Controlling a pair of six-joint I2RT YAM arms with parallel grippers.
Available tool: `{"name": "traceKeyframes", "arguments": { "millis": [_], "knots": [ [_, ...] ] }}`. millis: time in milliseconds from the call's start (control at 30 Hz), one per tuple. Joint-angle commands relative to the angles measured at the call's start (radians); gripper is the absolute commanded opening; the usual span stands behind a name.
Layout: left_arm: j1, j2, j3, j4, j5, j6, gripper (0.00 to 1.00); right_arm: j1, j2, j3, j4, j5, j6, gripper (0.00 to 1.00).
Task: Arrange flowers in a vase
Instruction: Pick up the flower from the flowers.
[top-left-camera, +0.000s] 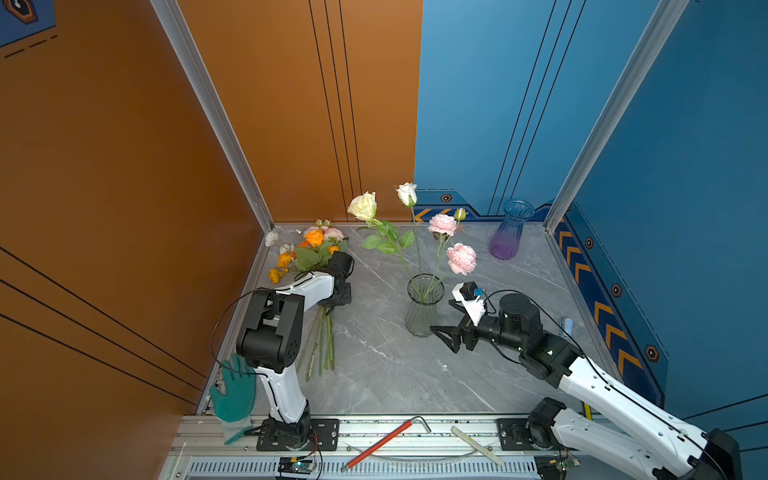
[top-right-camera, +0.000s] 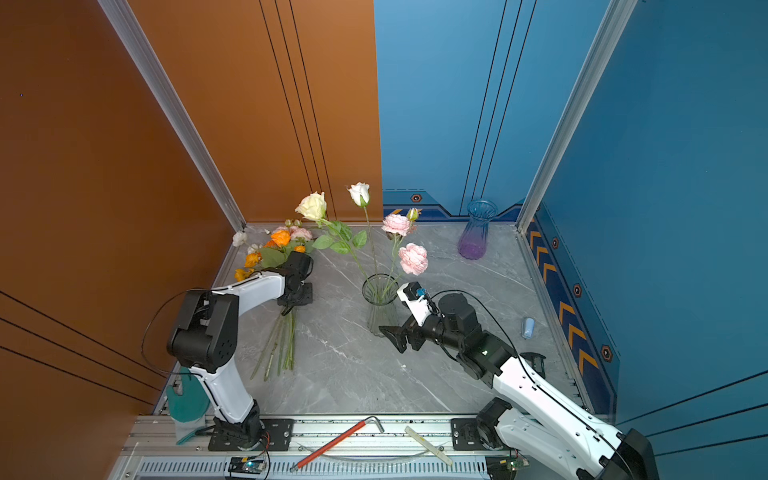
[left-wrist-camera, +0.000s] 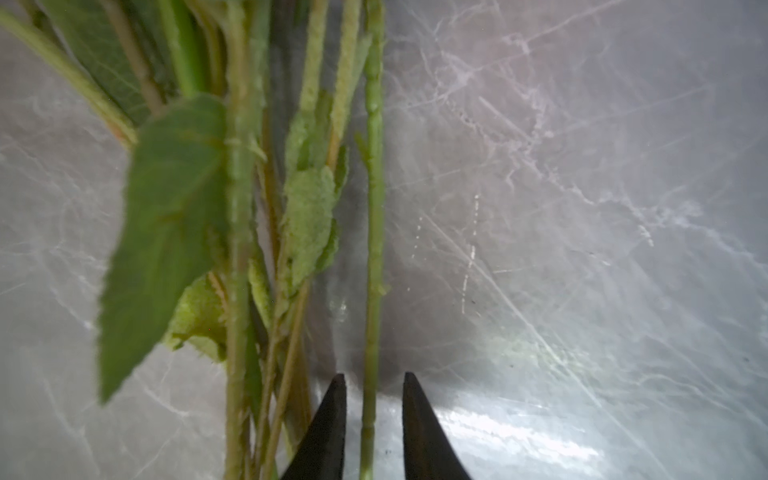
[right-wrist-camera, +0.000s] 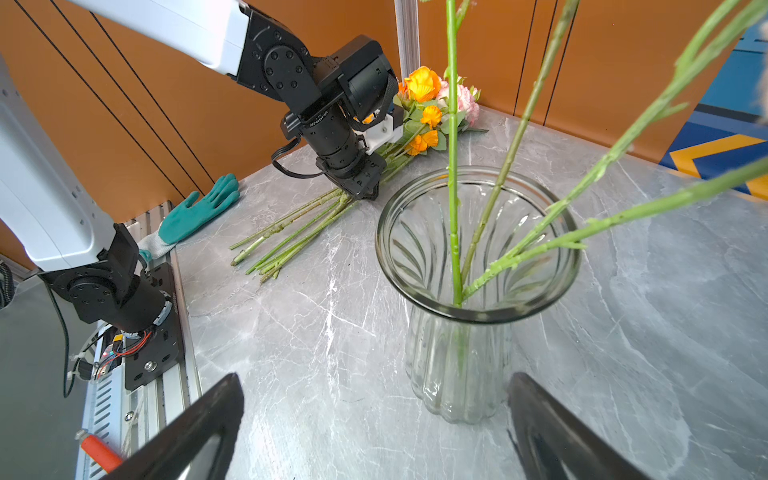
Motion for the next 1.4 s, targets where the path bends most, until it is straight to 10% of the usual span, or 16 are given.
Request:
{"name": "traceKeyframes", "arguments": {
  "millis": [0, 200, 400, 667, 1000, 1367],
  "knots": [
    [0.008, 0.023, 0.031, -0.002, 0.045, 0.001, 0.23, 0.004, 0.004, 0.017, 0.003, -0.016, -0.017, 1.00],
    [0.011, 0.015, 0.027, -0.001, 0.083, 0.009, 0.00, 0.004, 0.004, 0.017, 0.002, -0.016, -0.017, 1.00],
    [0.037, -0.112, -0.012, -0.019, 0.167, 0.046, 0.00, 0.004, 0.002, 0.017, 0.002, -0.017, -0.016, 1.00],
    [0.202, -0.289, -0.039, -0.020, 0.677, 0.038, 0.00, 0.003, 0.001, 0.015, 0.005, -0.014, -0.016, 1.00],
    [0.370, -0.401, -0.135, 0.125, 0.998, -0.059, 0.00, 0.003, 0.005, 0.013, 0.006, -0.009, -0.018, 1.00],
    [0.372, -0.549, -0.188, 0.301, 0.948, -0.126, 0.00, 0.004, 0.007, 0.014, 0.007, -0.010, -0.018, 1.00]
  ]
}}
